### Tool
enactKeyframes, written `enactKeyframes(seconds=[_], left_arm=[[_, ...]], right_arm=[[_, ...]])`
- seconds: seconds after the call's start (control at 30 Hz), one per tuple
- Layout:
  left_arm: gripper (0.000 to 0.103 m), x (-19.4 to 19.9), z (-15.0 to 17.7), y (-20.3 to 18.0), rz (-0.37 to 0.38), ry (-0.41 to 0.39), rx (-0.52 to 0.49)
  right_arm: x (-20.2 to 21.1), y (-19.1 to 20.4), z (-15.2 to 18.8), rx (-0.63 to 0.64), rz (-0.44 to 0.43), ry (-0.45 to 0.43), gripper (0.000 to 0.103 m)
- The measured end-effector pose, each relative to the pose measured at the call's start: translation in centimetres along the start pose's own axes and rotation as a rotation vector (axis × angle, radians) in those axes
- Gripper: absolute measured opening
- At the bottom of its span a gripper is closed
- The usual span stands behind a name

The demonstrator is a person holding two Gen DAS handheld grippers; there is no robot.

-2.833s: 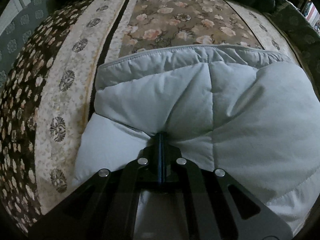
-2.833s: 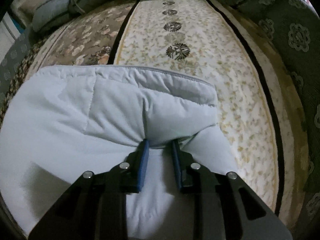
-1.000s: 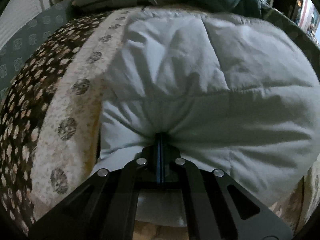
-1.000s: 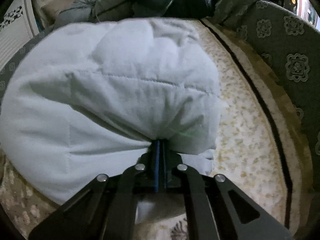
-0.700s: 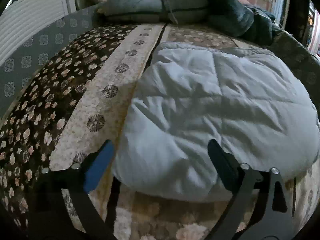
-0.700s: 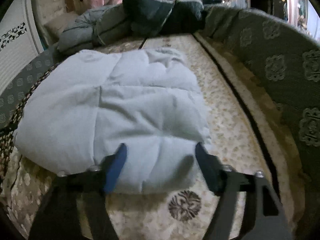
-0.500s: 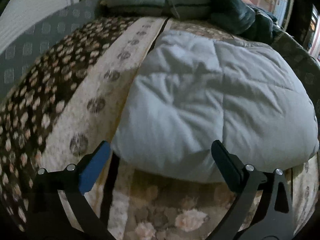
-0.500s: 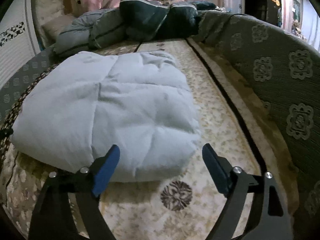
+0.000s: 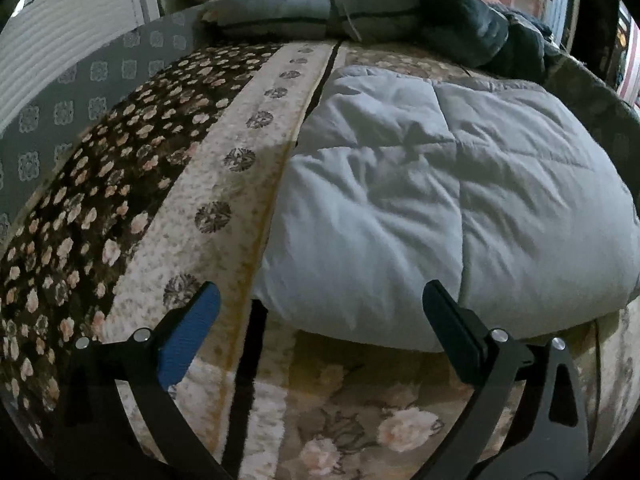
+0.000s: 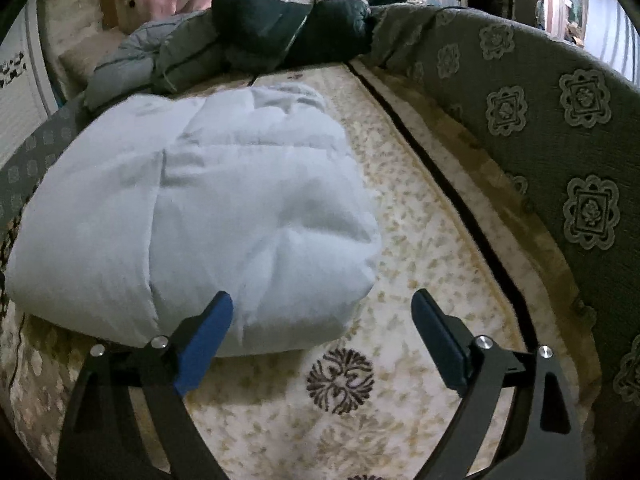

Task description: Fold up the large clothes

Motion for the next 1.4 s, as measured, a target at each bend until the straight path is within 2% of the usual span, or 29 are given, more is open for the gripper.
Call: enactKeyframes(seconds=[0.2,0.27,0.43,0.57,0.63,0.83,1.03,1.23,1.4], left_arm=[[0.100,-0.8,-0.1,1.3,0.000,-0.014,-0.009],[0.100,-1.2,-0.5,1.7,0.022,-0.022,0.004],[0.100,-2.6,-0.6,1.9,0.137,-0.021,0.002],[0.100,-4.7,-0.1,-0.1,0.311,0.030,0.014],[0.100,-5.9,-0.2,-1.3,0.332,0.053,-0.020],[0.100,-4.7,0.8,-1.8,0.335,0.044,-0.079],[0.099,-4.2,0.7,-2.2,0.280,0.043,-0.150],[0.099,-3.8,0.4,-2.4,0.239,0.040,-0.161],[0.099,-3.9,0.3,-3.3,0.231,0.040,-0.171]], right_arm=[[-0.2,0.3,0.1,-0.014,0.004,-0.038,0.092],[-0.2,0.2,0.1,0.013,0.034,-0.058,0.099],[0.0,0.3,0.0,0.065,0.056,-0.084,0.101],[0.4,0.4,0.0,0.087,0.055,-0.099,0.101],[0.5,0.6,0.3,0.094,0.041,-0.098,0.101],[0.5,0.5,0.7,0.100,0.030,-0.085,0.101],[0.5,0.2,0.5,0.072,-0.018,-0.092,0.101],[-0.8,-0.1,0.6,0.031,-0.125,-0.071,0.101],[-2.1,-0.6,0.8,0.012,-0.172,-0.068,0.101]])
Point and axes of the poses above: each gripper's, at about its wrist camera, not at the fingertips, and x roughly against the way its jaws point, y to its left, z to its underside, the point moved 9 cm from there along -x, roughly the way its jaws point, and after that the axes turned 9 degrees about -y, right-handed, at the moved point
